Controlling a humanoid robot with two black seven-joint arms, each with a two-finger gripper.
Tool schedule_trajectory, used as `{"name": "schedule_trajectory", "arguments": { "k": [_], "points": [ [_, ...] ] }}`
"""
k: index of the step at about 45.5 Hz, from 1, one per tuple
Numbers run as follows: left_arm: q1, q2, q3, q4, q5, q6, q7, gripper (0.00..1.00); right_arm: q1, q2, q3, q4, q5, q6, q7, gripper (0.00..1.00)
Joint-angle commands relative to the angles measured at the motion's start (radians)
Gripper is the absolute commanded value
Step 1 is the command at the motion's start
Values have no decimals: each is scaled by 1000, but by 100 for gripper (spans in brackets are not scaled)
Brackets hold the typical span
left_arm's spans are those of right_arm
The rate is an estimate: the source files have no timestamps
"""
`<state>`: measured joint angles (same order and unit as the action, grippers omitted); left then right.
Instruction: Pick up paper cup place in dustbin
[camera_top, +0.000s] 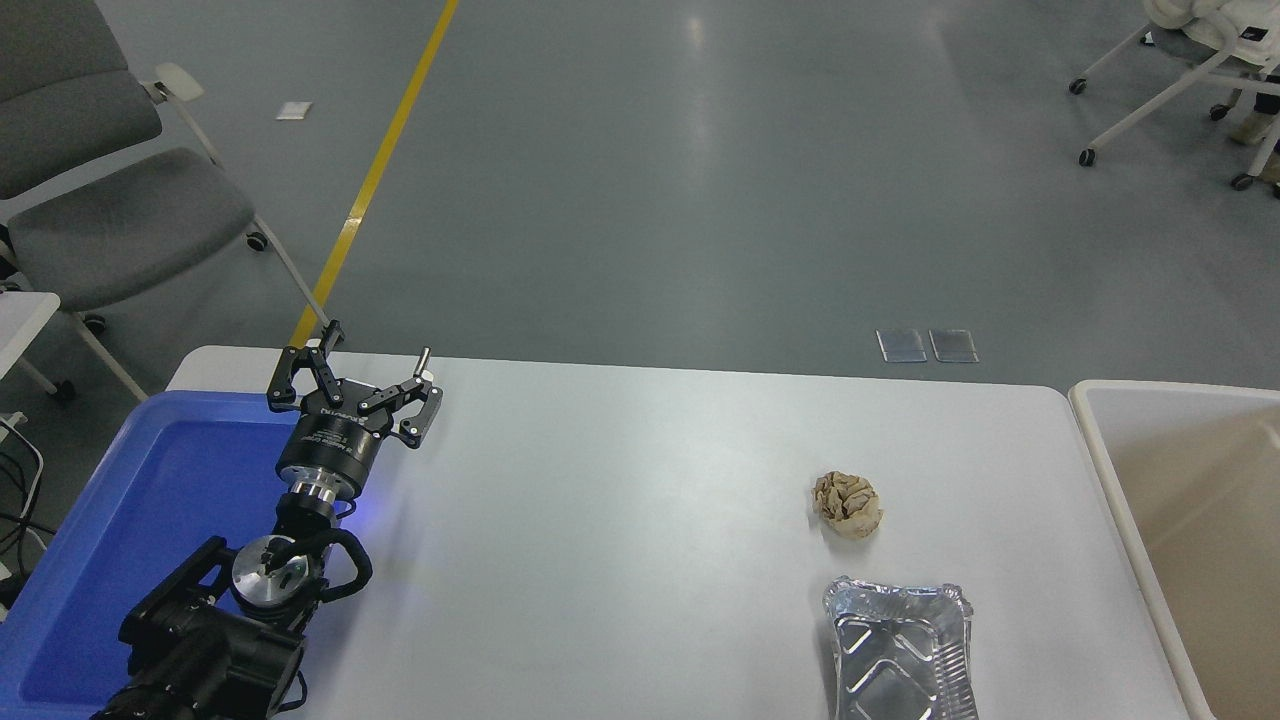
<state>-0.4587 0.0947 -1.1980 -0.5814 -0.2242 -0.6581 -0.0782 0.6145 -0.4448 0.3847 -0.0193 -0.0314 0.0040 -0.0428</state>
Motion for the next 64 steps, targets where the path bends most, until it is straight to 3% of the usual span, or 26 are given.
{"name": "schedule_trajectory", "arguments": {
  "k": [1,10,17,28,33,46,64],
  "points": [
    [0,0,0,0,-1,0,0,99,85,-120,-1,214,-1,2,0,100],
    [0,0,0,0,-1,0,0,99,183,-322,-4,577,-24,4,0,100],
    [0,0,0,0,-1,0,0,99,309,-422,-58,791,-122,-5,-3,100],
    [0,0,2,0,0,0,0,99,740,-485,-490,1019,-148,-71,-6,100],
    [0,0,2,0,0,0,0,99,964,-456,-781,1076,-142,-101,-5,100],
    [0,0,2,0,0,0,0,99,1430,-241,-1388,1225,-142,-41,6,100],
    [0,0,2,0,0,0,0,99,1662,-52,-1564,1492,-163,263,6,100]
  ]
}}
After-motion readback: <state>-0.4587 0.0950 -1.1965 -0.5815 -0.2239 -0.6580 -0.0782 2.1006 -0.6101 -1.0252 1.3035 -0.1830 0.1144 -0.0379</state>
